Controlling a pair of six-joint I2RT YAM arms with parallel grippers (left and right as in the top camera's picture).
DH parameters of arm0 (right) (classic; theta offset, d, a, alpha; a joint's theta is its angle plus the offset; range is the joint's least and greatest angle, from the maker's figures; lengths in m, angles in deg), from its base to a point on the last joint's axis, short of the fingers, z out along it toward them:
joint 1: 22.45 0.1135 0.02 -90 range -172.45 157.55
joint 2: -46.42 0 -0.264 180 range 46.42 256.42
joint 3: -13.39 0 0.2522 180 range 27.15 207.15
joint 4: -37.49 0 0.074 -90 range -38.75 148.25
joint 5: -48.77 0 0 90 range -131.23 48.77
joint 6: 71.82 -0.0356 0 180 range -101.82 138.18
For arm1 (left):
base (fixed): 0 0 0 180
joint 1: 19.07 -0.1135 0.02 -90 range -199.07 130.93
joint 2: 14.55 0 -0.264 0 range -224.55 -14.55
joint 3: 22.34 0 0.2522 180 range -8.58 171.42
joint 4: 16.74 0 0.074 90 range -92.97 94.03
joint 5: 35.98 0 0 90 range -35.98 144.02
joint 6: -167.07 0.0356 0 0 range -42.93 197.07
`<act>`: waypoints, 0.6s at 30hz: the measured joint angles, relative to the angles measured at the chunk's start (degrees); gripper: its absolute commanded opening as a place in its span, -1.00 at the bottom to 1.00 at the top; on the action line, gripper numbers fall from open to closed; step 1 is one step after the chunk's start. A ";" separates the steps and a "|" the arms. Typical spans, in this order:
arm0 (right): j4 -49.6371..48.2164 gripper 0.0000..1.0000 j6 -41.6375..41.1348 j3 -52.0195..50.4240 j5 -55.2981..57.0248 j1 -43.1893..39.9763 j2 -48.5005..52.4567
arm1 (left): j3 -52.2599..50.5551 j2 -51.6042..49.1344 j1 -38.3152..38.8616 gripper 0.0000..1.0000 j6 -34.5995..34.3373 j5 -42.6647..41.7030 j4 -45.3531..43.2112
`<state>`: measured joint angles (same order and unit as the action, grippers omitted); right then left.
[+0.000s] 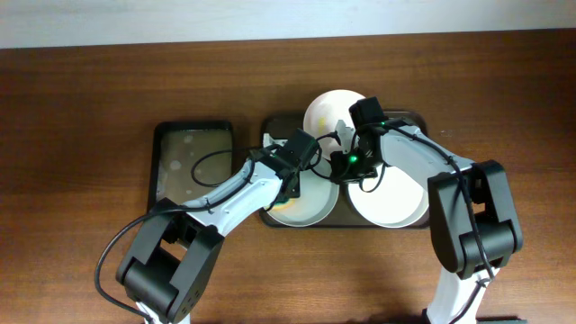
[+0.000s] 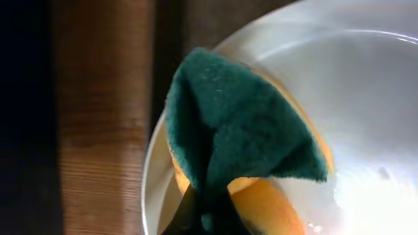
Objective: Clean dirty plates on tray and stack at the side
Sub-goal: 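Scrub the pale blue plate with the sponge in the left gripper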
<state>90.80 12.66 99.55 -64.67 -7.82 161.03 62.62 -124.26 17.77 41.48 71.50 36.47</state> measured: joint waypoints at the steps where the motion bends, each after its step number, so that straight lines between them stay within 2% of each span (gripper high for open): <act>1: 0.00 -0.92 -0.02 0.00 -0.02 0.07 0.00 | 0.00 0.00 0.00 -1.00 0.00 0.70 0.02; 8: 0.02 -0.92 -0.02 0.00 -0.02 0.11 0.00 | 0.00 3.23 -0.24 -1.00 -0.02 0.33 -1.75; 14: 0.02 -0.92 -0.07 -0.04 -0.02 0.09 0.00 | 0.15 4.22 -0.79 -1.00 -0.02 -9.75 -7.15; 18: 0.02 -0.92 -0.07 -0.04 -0.02 0.09 0.00 | 0.28 2.32 -0.28 -1.00 -0.02 -13.55 -8.02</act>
<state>90.83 12.60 99.50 -64.69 -7.73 161.03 62.91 -121.95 17.49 41.46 57.94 28.44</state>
